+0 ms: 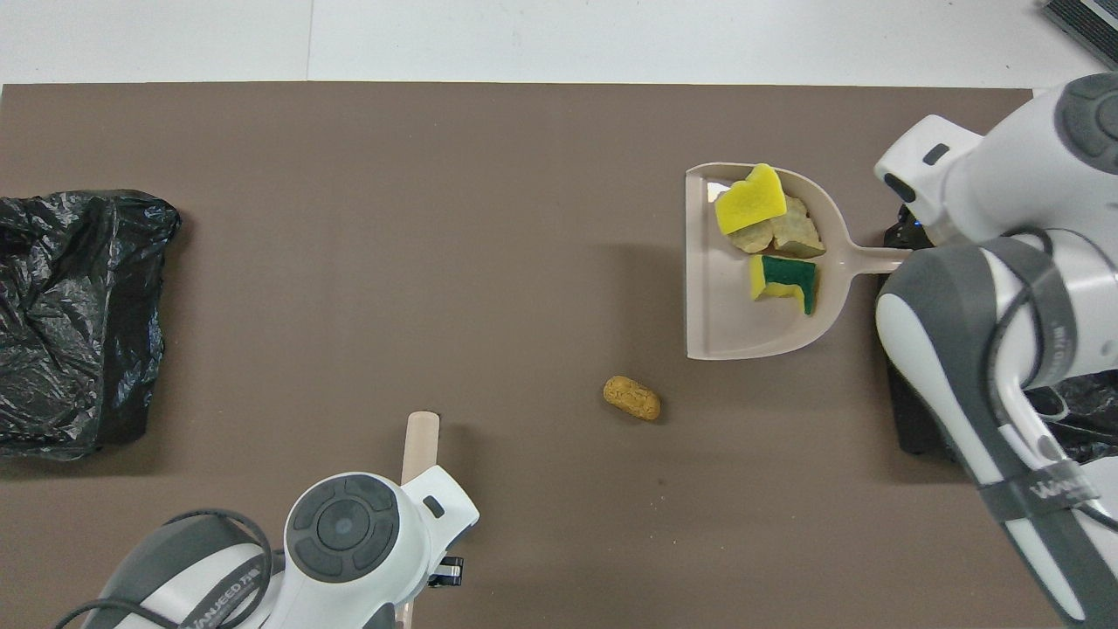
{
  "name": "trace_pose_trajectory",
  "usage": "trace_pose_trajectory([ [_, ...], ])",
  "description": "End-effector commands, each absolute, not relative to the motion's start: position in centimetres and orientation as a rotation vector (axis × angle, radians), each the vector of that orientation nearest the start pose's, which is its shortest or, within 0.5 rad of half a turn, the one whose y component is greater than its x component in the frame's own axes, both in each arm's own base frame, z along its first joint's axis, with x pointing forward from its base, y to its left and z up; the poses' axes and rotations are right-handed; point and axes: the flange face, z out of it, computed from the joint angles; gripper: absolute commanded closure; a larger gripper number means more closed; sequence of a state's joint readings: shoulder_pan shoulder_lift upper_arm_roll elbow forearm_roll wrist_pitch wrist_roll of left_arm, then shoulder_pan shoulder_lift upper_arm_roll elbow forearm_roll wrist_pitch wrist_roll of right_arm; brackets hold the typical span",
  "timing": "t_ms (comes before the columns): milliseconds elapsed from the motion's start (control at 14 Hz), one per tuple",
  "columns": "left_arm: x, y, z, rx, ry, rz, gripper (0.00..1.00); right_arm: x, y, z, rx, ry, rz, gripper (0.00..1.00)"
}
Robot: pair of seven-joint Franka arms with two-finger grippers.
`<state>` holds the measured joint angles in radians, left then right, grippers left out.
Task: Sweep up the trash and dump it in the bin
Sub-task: 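Carry the loaded dustpan to the black bag with the right gripper, then tip the dustpan into the bag while the left gripper sets down the brush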
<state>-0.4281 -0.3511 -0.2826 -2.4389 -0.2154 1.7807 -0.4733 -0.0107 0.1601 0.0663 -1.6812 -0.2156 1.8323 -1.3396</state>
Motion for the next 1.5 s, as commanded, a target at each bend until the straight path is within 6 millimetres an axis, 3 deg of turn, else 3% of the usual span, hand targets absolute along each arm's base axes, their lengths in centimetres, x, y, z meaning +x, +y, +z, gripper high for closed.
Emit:
trace_pose_trajectory([
  [0,25.5,-28.7,39.5,-3.068,0.255,0.415,1.0,60.2,-5.1,51.8,-2.52,-2.102,0.223,1.0],
  [286,24.1,-31.2,38.3,-3.121,0.317,0.389,1.0,58.3,-15.2,52.0,-2.561,-2.03,0.261,1.0],
  [357,23.3,-31.8,37.5,-3.132,0.264,0.404,1.0,57.9,-17.0,52.1,-2.574,-2.034,0.292,1.0],
  [429,22.3,-32.9,37.0,-3.133,0.216,0.395,1.0,57.4,-18.6,52.4,-2.596,-2.04,0.34,1.0],
  [571,20.9,-34.8,35.5,-3.129,0.169,0.385,1.0,56.8,-20.0,53.0,-2.601,-2.122,0.518,1.0],
  [714,20.4,-35.5,34.8,-3.128,0.118,0.382,1.0,55.9,-22.5,53.2,-2.629,-2.113,0.585,1.0],
  [857,20.2,-35.6,34.4,-3.121,0.122,0.391,1.0,55.2,-23.4,53.2,-2.635,-2.175,0.689,1.0],
  [1000,19.7,-36.5,33.6,-3.131,0.134,0.379,1.0,54.4,-23.4,52.6,-2.606,-2.304,0.815,1.0],
  [1286,20.0,-36.3,33.2,-3.121,0.099,0.394,1.0,53.8,-22.6,52.5,-2.566,-2.446,1.025,1.0],
  [1357,20.1,-36.2,33.2,-3.12,0.099,0.396,0.9,53.8,-22.5,52.5,-2.548,-2.467,1.065,1.0],
  [1429,20.2,-36.3,33.0,-3.117,0.112,0.404,0.57,53.7,-22.6,52.6,-2.53,-2.488,1.116,1.0],
])
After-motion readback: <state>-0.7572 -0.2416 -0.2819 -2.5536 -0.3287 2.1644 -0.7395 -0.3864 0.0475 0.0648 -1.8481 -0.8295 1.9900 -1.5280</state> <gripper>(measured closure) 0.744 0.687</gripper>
